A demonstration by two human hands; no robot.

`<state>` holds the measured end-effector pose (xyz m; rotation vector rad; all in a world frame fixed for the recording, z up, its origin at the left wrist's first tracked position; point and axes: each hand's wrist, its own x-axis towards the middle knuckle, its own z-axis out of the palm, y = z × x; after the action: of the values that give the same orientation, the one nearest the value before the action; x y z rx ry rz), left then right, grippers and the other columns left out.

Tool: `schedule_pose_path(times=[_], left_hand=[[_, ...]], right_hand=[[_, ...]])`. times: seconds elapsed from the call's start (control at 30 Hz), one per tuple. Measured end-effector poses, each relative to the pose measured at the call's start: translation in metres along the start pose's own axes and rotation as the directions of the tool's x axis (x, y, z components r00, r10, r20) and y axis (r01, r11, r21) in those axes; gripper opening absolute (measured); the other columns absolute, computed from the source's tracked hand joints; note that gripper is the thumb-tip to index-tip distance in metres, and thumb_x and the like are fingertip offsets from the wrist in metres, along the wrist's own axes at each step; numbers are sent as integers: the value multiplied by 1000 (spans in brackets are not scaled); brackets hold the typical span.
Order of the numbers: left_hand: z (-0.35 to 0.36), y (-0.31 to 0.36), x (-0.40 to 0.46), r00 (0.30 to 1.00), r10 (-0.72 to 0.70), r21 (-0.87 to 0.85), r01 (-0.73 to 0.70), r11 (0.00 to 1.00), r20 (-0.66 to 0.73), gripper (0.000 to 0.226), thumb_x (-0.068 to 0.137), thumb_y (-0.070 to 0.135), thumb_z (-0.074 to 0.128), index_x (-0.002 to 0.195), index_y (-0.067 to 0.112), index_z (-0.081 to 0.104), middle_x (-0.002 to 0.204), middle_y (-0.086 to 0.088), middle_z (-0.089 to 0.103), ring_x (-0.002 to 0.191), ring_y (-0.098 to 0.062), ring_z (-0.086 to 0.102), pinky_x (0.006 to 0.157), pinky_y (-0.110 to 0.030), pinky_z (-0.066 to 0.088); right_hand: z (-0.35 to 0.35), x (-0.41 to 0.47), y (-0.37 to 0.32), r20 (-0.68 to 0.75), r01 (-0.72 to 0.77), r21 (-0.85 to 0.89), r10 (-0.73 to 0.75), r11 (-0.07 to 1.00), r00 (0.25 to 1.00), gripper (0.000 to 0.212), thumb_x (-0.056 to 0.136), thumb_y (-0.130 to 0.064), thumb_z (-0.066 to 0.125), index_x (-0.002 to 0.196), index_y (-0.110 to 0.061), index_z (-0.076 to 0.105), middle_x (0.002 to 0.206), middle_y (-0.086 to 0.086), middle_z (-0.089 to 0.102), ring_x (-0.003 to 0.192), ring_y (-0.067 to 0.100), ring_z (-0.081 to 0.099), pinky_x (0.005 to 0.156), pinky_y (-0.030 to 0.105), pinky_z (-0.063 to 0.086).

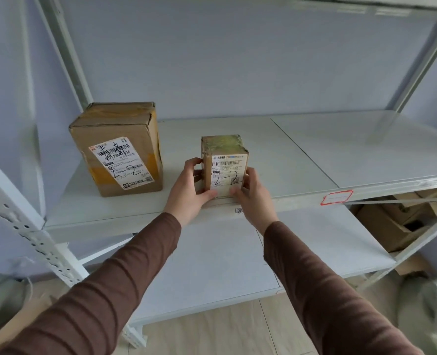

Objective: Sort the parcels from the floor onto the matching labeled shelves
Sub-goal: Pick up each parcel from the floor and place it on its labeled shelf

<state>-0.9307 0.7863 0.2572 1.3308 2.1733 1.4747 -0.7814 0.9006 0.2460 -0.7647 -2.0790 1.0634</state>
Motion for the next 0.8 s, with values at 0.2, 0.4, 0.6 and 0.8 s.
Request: schedule_pose_path(times=[0.2,0.4,0.6,0.8], left_hand=[[-2,-5,8,1000,0,32,0,1000,6,85,79,27,88,145,27,34,138,-1,59,121,-11,59,102,-27,47],[-3,-10,7,1000,-1,60,1,998,-6,92,79,39,88,150,29,29,150,0,47,130,-14,52,107,-34,48],[2,-7,20,1000,-10,41,10,999,1,84,81,26,87,146,26,34,137,-1,60,117,-11,61,95,-20,45],[0,-7,40,999,-48,61,47,997,15,83,83,18,85,147,23,33,135,-3,60,106,-7,62,80,-5,40]], right_hand=[[2,8,6,-4,-3,5,3,1000,1000,45,95,-15,65,136,-19,48,132,-4,65,114,11,67,95,47,56],[-3,15,5,-10,-12,-62,11,998,1000,65,91,-25,74,148,-21,43,142,-4,57,126,11,56,106,34,47],[-2,30,-2,33,-26,-62,28,998,999,50,91,-17,71,137,-16,50,124,-5,69,112,17,65,95,36,52],[5,53,-5,42,-69,-86,73,994,996,51,90,-16,74,136,-14,51,125,0,70,113,20,66,95,34,53]])
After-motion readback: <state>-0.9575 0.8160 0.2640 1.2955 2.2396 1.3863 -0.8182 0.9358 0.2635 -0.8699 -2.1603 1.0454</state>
